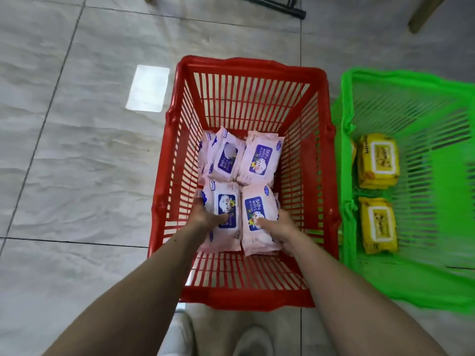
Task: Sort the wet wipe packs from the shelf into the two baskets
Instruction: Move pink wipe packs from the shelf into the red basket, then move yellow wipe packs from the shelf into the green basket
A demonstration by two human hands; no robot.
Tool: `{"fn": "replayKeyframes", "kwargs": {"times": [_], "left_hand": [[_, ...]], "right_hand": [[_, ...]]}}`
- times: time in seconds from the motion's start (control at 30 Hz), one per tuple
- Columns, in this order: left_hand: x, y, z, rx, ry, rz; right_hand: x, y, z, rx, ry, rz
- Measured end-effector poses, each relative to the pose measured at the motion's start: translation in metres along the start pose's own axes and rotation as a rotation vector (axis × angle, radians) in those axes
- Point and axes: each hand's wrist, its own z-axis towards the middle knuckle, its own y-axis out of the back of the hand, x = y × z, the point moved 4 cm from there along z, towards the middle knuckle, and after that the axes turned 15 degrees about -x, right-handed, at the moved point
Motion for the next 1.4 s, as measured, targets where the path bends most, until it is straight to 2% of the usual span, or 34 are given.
{"fn": "replayKeyframes", "kwargs": {"times": [0.07, 0.13, 0.2, 0.27, 0.33, 0.37, 0.43, 0.53, 0.73, 0.9, 1.0, 1.13, 1.4], "left_hand": [[0.009, -0.009, 0.011, -0.004, -0.041, 0.053], [0.013, -0.014, 0.012, -0.052, -0.163, 0.132], [0.009, -0.013, 0.005, -0.219, -0.459, 0.377], [0.005, -0.011, -0.004, -0.413, -0.788, 0.749], [0.001, -0.009, -0.011, -0.432, -0.972, 1.011], [0.004, -0.008, -0.009, -0.380, -1.003, 1.096], [0.014, -0.006, -0.001, -0.266, -0.955, 1.261], [0.019, -0.008, 0.002, -0.177, -0.938, 1.397], [-0.001, 0.009, -0.031, -0.115, -0.957, 1.492], [-0.032, 0.061, -0.117, -0.081, -1.009, 1.589], [-0.077, 0.104, -0.183, -0.120, -1.055, 1.541], [-0.153, 0.157, -0.274, -0.153, -1.110, 1.484], [-0.299, 0.220, -0.474, -0.310, -1.391, 1.468]], "right_hand": [[-0.005, -0.010, 0.005, 0.032, -0.013, 0.000], [-0.004, -0.014, 0.007, -0.065, 0.079, -0.132], [0.004, -0.007, 0.001, -0.300, 0.277, -0.401], [0.014, 0.000, -0.009, -0.480, 0.530, -0.633], [0.014, 0.000, -0.011, -0.460, 0.722, -0.845], [0.010, -0.001, -0.009, -0.395, 0.761, -0.925], [0.000, -0.002, -0.006, -0.292, 0.768, -1.049], [-0.004, -0.004, -0.005, -0.235, 0.720, -1.139], [0.012, 0.020, -0.039, -0.155, 0.678, -1.125], [0.040, 0.079, -0.124, -0.102, 0.695, -1.138], [0.076, 0.128, -0.190, -0.082, 0.678, -1.114], [0.134, 0.200, -0.277, -0.148, 0.738, -1.082], [0.206, 0.373, -0.444, -0.420, 0.727, -1.024]]}}
